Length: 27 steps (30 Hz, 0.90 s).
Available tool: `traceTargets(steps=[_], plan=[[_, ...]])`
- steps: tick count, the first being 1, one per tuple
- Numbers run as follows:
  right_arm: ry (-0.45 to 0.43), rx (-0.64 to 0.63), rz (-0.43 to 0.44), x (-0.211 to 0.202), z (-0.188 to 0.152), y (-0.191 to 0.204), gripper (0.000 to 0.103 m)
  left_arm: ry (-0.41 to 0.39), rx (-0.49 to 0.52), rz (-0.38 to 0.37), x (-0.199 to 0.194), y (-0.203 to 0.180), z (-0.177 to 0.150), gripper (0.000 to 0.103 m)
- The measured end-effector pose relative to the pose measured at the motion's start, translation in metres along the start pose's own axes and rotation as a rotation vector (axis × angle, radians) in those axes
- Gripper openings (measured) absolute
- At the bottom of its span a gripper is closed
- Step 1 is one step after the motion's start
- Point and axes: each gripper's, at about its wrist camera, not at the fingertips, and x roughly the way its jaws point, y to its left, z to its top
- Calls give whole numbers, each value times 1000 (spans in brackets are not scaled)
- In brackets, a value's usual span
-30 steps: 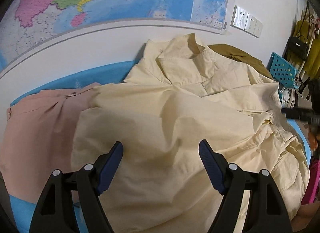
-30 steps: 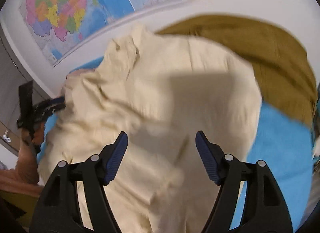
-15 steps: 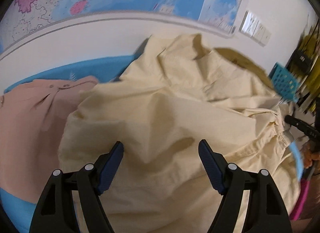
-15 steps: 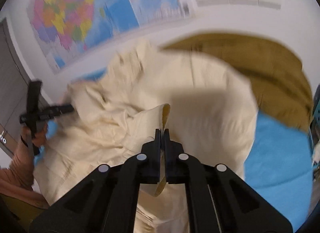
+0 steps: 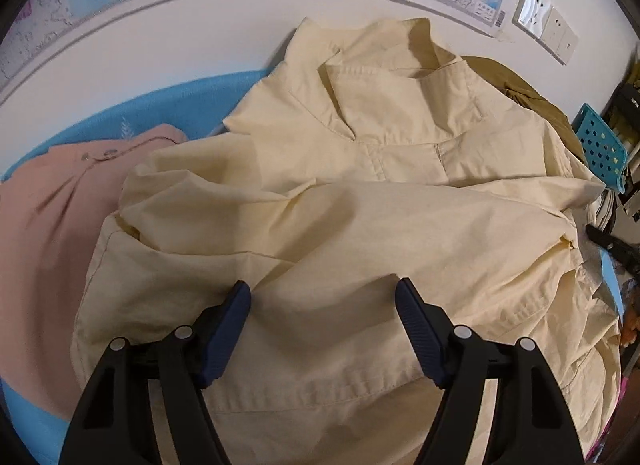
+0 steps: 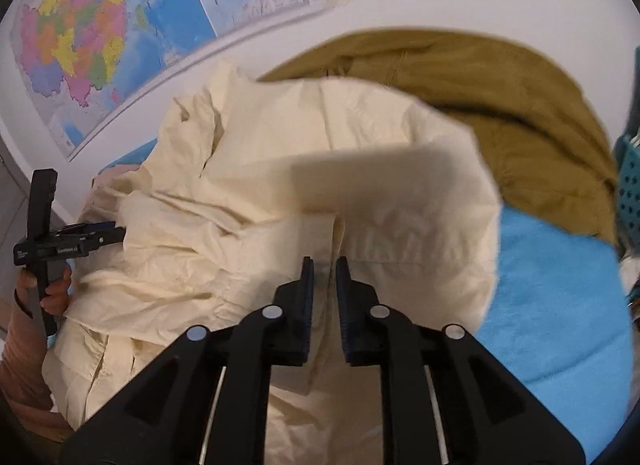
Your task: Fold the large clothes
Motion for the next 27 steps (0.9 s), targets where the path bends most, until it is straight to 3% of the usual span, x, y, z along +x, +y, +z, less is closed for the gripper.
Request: traceTargets(steps=[1, 4, 7, 10, 14, 17, 20, 24, 27], plan=[[-37, -16, 18, -12, 1, 6, 27, -9, 1, 6, -3, 0, -1, 73], [-84, -107, 100, -37, -1, 30, 28, -50, 15, 5, -19, -3, -7, 72], [12, -198, 140, -29, -7, 61, 29, -82, 45, -40, -35, -10, -14, 73], [90, -258, 99, -3, -14, 74, 29, -84, 93, -78, -41, -19, -22, 73], [194, -214, 24, 39, -20, 58, 28, -2, 97, -23, -13, -25, -28, 72], [192, -159, 34, 39, -17, 49, 28, 13, 49, -17, -3, -16, -29, 66], [168, -158, 56, 18, -17, 50, 35, -8, 29, -17, -11, -13, -29, 67], [117, -208, 138, -16, -21, 61, 35, -60, 64, -37, -34, -17, -39, 68], [136, -247, 163, -18, -25, 72, 35, -63, 99, -54, -39, -25, -50, 69]])
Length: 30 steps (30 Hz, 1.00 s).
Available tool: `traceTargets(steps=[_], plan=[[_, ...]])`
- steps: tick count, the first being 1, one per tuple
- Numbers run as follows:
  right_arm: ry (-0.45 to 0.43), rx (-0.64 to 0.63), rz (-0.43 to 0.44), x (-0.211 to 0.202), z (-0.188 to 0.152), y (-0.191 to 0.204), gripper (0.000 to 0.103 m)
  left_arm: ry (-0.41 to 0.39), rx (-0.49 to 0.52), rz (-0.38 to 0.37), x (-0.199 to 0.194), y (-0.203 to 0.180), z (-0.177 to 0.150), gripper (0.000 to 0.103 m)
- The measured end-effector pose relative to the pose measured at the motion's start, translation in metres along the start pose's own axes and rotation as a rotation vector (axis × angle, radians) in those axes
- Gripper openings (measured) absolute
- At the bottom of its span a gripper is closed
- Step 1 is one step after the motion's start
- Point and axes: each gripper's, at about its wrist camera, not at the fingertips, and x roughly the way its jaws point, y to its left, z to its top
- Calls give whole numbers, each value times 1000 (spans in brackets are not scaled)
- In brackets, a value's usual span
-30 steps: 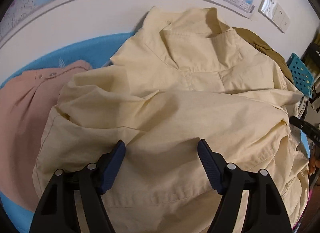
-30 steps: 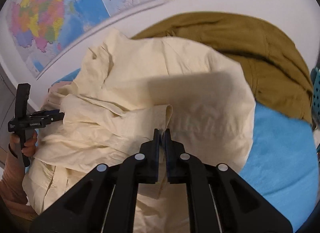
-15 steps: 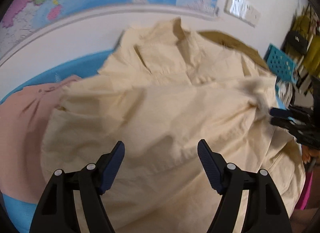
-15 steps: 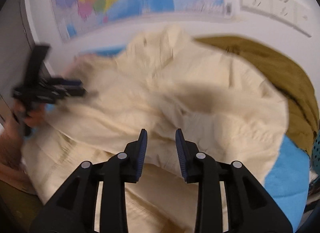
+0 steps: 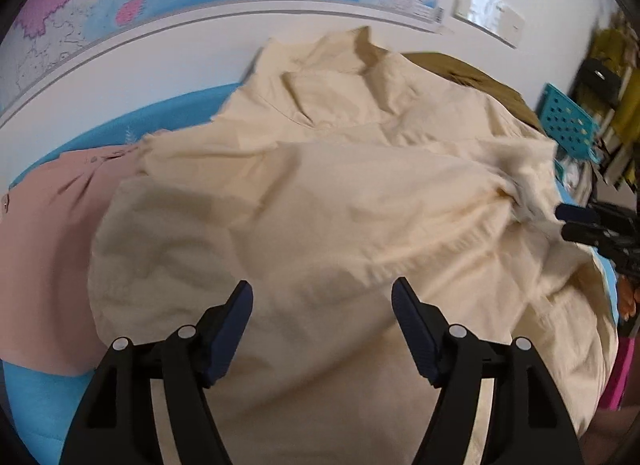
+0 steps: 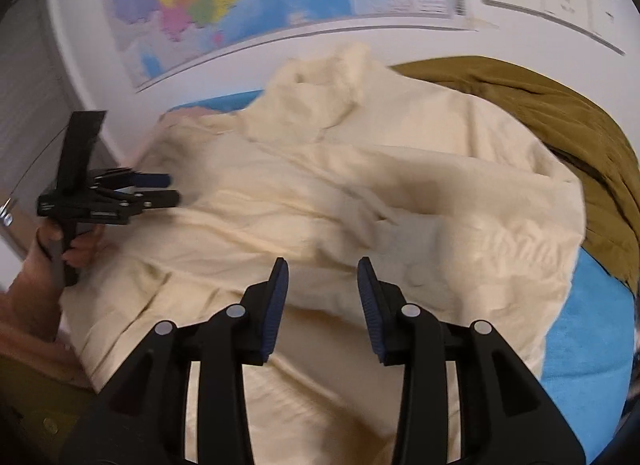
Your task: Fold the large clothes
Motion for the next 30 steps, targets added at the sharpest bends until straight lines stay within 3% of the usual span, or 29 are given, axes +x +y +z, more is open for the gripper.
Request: traceTargets(steps=[6, 9, 11, 16, 27, 30], plan=[[121, 29, -45, 45, -3, -3, 35, 59, 0, 29, 21, -3, -10, 70], [102, 43, -44, 39, -6, -3, 37, 51, 1, 56, 20, -5, -10, 71], [79, 50, -41, 28, -10, -3, 50, 37, 5, 67, 15, -7, -12, 71], [21, 43, -10, 4, -13, 3, 56, -17, 15, 84, -9, -14, -20, 71], [17, 16, 20, -9, -33, 24, 57, -56, 26, 44, -33, -35, -51, 73], [58, 35, -7, 6, -38, 19, 56, -24, 31, 90, -21, -34, -57, 74]])
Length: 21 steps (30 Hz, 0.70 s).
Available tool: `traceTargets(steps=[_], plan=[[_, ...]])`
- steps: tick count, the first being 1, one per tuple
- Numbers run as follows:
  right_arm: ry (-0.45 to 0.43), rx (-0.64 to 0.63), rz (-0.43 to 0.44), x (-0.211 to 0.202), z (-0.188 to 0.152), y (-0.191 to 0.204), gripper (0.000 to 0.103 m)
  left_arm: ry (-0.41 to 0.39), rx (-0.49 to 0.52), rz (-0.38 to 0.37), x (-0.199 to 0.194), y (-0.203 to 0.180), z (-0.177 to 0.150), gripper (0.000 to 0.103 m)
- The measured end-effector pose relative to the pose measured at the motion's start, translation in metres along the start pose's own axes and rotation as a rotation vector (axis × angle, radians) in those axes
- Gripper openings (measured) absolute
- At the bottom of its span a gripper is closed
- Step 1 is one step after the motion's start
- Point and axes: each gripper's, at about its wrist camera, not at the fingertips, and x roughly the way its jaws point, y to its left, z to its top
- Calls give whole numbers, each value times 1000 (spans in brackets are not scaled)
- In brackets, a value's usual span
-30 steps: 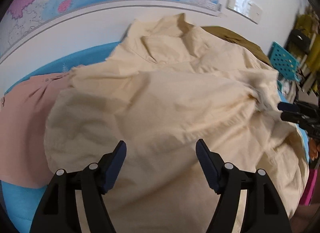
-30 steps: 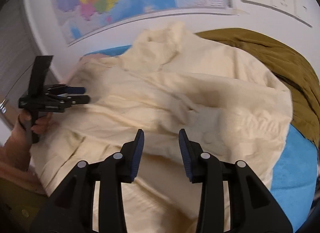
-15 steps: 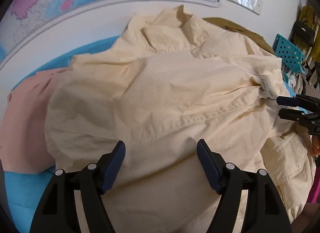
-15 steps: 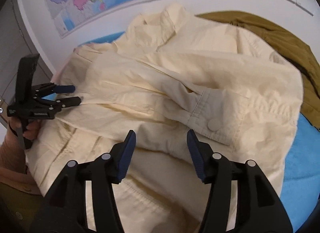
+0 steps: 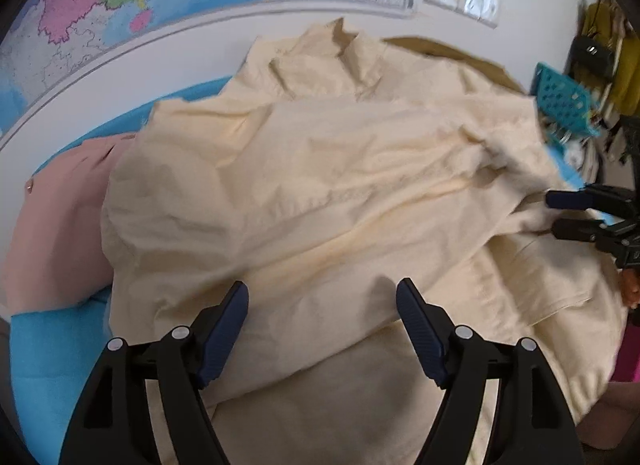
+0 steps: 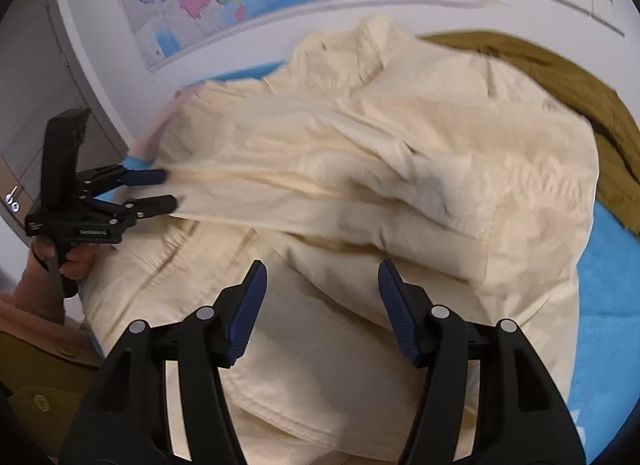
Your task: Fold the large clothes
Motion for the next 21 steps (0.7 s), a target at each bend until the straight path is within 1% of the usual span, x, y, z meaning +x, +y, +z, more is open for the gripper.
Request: traceTargets(steps=[2, 4, 5, 8, 11, 13, 15, 18, 20, 21], plan=[[14, 13, -15, 6, -1, -1, 56, 5, -14, 0, 0, 2, -1, 74], [4, 13, -16, 3, -2, 1, 56, -18, -29, -9, -8, 7, -2, 74], [-30, 12, -14, -3, -3, 3, 56, -41, -44, -21, -18, 11, -4, 74], [-82, 16, -3, -26, -6, 5, 60, -89, -80, -63, -44, 29, -13, 76], [-121, 53, 33, -51, -16, -1, 62, -110, -112, -71, -66, 47, -26, 78], [-145, 77, 40, -64, -23, -6, 64, -114, -168, -87, -79, 65, -41, 78], [-171, 108, 38, -80, -34, -13, 66, -106, -234, -114, -83, 82, -56, 78], [-210, 166, 27, -101, -52, -27, 69, -80, -317, -112, -83, 102, -80, 78], [-237, 210, 21, -114, -66, -38, 74, -57, -351, -147, -79, 109, -93, 79], [-248, 232, 22, -120, -72, -44, 77, -39, -374, -180, -75, 113, -101, 79]])
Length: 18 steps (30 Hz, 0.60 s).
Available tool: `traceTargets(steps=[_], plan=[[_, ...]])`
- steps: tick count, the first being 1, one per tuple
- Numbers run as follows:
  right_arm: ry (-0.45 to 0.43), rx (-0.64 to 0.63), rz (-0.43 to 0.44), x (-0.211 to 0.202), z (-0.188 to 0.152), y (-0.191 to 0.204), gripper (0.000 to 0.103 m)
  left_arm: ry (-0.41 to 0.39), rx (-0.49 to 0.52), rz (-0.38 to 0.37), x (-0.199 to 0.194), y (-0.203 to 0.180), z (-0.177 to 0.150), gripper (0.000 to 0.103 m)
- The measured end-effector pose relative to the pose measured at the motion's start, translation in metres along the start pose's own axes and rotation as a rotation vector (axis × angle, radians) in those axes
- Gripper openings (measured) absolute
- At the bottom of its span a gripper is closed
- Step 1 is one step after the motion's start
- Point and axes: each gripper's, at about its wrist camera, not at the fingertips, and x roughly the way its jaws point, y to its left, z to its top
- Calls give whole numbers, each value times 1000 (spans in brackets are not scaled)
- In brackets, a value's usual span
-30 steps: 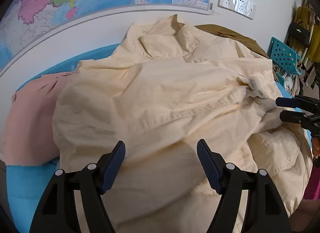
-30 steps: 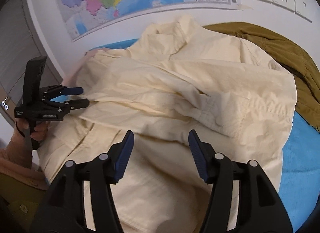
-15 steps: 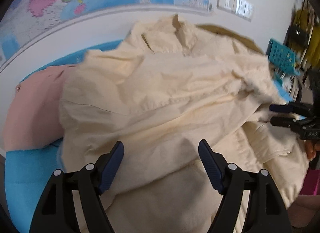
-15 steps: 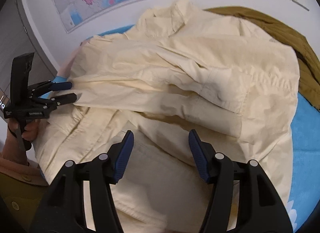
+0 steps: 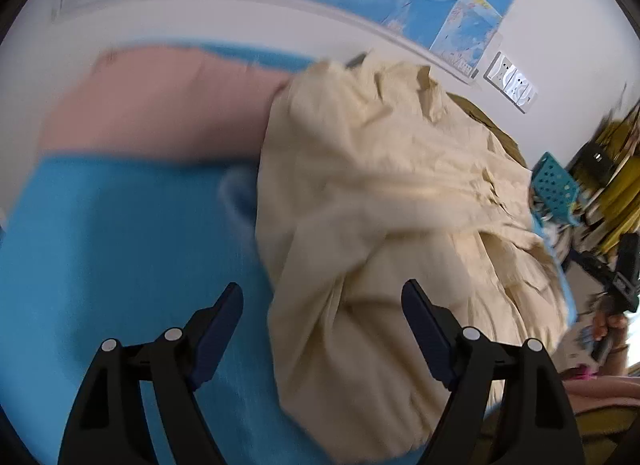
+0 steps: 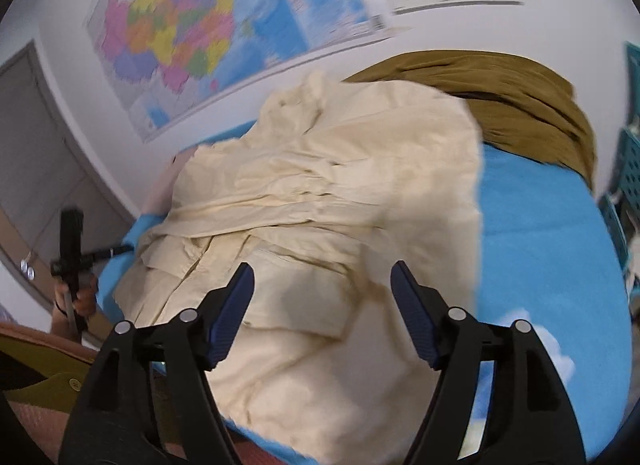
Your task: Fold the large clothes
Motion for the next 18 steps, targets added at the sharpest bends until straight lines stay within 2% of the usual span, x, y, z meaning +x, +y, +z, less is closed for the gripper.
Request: traceTargets(steps=[1, 4, 8, 12, 16, 18], plan=[[-2, 26, 5, -6, -5, -9, 83, 26, -27, -11, 5, 7, -6, 79], [9, 67, -27, -13, -17, -26, 86, 39, -21, 1, 11, 9, -18, 80], [62, 157, -34, -8, -38, -52, 88, 42, 1, -40, 11, 6, -23, 88], [61, 242, 51, -7, -57, -66, 89, 83, 47, -109, 14, -8, -30, 90], [84, 224, 86, 1, -65, -61, 91, 114, 113, -131, 15, -24, -39, 93], [93, 183, 118, 8, -66, -52, 92, 125, 117, -185, 16, -27, -42, 93]])
